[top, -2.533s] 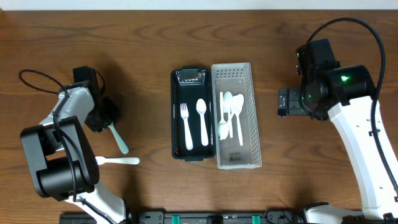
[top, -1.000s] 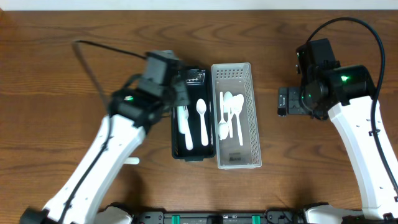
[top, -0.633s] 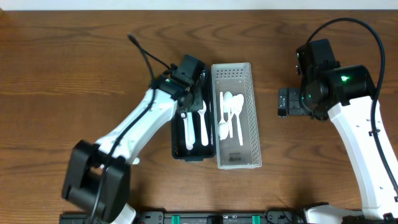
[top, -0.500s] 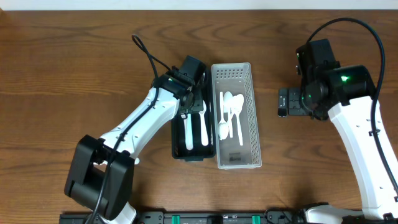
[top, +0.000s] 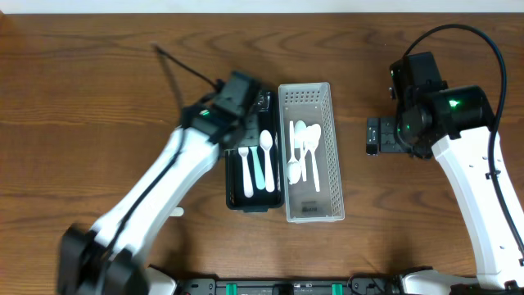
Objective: Pack container
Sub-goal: 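Lower the pale-green fork into the black tray and release, then grasp the last white fork by its handle with the left gripper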
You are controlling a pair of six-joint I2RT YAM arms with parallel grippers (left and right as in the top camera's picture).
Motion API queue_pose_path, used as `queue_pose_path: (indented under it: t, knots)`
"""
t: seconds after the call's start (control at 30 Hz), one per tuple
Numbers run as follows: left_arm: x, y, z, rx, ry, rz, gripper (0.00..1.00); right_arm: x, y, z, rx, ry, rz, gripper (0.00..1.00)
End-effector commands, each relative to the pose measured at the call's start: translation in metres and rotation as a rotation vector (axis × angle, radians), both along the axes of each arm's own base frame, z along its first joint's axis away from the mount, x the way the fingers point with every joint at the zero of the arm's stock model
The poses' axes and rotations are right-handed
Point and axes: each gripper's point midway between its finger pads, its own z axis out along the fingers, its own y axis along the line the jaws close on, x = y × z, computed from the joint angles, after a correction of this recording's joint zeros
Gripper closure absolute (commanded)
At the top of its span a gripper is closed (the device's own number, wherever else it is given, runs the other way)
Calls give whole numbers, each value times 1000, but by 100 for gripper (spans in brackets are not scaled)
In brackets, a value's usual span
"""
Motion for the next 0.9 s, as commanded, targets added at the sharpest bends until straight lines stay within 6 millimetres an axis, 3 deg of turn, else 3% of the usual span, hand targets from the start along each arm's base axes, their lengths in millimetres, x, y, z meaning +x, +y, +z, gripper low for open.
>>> queue_pose_path:
  t: [0.0,0.17,0.27,0.33,0.43,0.7,0.87]
  knots:
    - [-2,68,49,54,-127,268,36,-1,-4,0,-18,5,4,1]
    - [-50,160,56,-36,-45,827,0,-2,-5,0,-18,11,4,1]
    - [-83,201,44,-49,28,1124,2,-3,-5,-1,-19,16,3,1]
    - [-97,219,32,-43,71,1233,2,-5,-5,-1,-20,22,4,1]
    - [-112,232,8,-80,138,1356,2,-8,-6,-1,-23,35,3,1]
    - [-138,235,-72,-232,281,1564,2,-13,-7,-2,-25,54,-2,1]
    - [-147,234,-102,-224,301,1581,2,-14,-2,-3,0,58,0,1]
